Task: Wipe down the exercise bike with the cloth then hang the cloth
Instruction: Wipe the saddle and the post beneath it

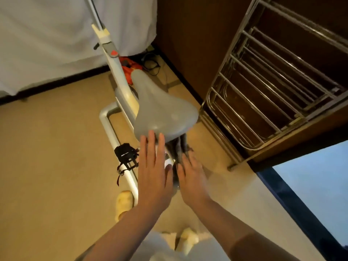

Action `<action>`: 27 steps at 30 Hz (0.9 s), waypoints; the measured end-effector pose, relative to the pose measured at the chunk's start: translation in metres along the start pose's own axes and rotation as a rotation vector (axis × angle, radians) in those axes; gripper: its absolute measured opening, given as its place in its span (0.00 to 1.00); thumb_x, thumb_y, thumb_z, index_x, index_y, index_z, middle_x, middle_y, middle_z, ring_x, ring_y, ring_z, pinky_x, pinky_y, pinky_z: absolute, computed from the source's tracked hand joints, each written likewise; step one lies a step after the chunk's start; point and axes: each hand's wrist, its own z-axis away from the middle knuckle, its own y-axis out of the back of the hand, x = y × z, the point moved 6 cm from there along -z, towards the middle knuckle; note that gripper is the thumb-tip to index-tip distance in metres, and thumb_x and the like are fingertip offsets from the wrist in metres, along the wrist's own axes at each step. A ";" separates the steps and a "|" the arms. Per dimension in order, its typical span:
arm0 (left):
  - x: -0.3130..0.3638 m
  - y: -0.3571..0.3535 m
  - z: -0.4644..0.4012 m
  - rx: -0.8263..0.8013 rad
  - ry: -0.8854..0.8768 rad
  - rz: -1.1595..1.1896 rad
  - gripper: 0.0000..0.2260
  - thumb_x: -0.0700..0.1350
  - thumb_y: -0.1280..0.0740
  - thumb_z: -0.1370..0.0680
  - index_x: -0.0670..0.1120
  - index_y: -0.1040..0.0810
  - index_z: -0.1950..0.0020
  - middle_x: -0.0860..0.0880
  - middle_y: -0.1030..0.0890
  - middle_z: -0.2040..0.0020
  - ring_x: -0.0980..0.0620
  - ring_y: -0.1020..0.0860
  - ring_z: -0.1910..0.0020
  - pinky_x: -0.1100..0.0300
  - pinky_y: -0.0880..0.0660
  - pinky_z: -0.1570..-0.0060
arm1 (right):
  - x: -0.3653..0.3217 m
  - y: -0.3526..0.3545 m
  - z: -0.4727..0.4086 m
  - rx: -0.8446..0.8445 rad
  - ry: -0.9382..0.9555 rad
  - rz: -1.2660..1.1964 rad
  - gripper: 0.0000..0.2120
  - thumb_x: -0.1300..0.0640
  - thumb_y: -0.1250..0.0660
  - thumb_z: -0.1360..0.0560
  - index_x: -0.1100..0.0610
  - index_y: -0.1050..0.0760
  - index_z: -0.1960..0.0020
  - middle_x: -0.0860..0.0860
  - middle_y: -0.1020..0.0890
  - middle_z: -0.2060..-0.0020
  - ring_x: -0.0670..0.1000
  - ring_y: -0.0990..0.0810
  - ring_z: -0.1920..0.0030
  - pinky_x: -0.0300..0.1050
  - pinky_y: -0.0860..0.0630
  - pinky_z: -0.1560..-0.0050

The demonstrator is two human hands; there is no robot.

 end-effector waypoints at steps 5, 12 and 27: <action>-0.019 -0.044 0.049 -0.199 0.112 0.101 0.27 0.49 0.49 0.20 0.49 0.51 0.21 0.59 0.59 0.21 0.59 0.58 0.23 0.55 0.51 0.24 | 0.020 0.004 -0.003 -0.021 0.217 0.359 0.27 0.46 0.58 0.17 0.59 0.42 0.24 0.57 0.42 0.23 0.56 0.47 0.22 0.52 0.41 0.25; -0.018 -0.052 0.025 -0.248 0.217 0.141 0.26 0.47 0.45 0.22 0.49 0.41 0.23 0.50 0.40 0.23 0.53 0.44 0.24 0.54 0.43 0.25 | 0.005 0.000 0.012 -0.033 0.134 0.335 0.26 0.48 0.53 0.17 0.54 0.52 0.21 0.55 0.54 0.22 0.54 0.57 0.22 0.51 0.45 0.24; -0.019 -0.034 0.007 -0.205 0.155 0.091 0.28 0.35 0.37 0.23 0.48 0.37 0.24 0.48 0.29 0.33 0.48 0.33 0.36 0.55 0.35 0.35 | 0.004 0.011 -0.057 -0.069 -0.182 -0.149 0.14 0.57 0.46 0.19 0.58 0.30 0.36 0.60 0.24 0.43 0.63 0.24 0.47 0.58 0.26 0.46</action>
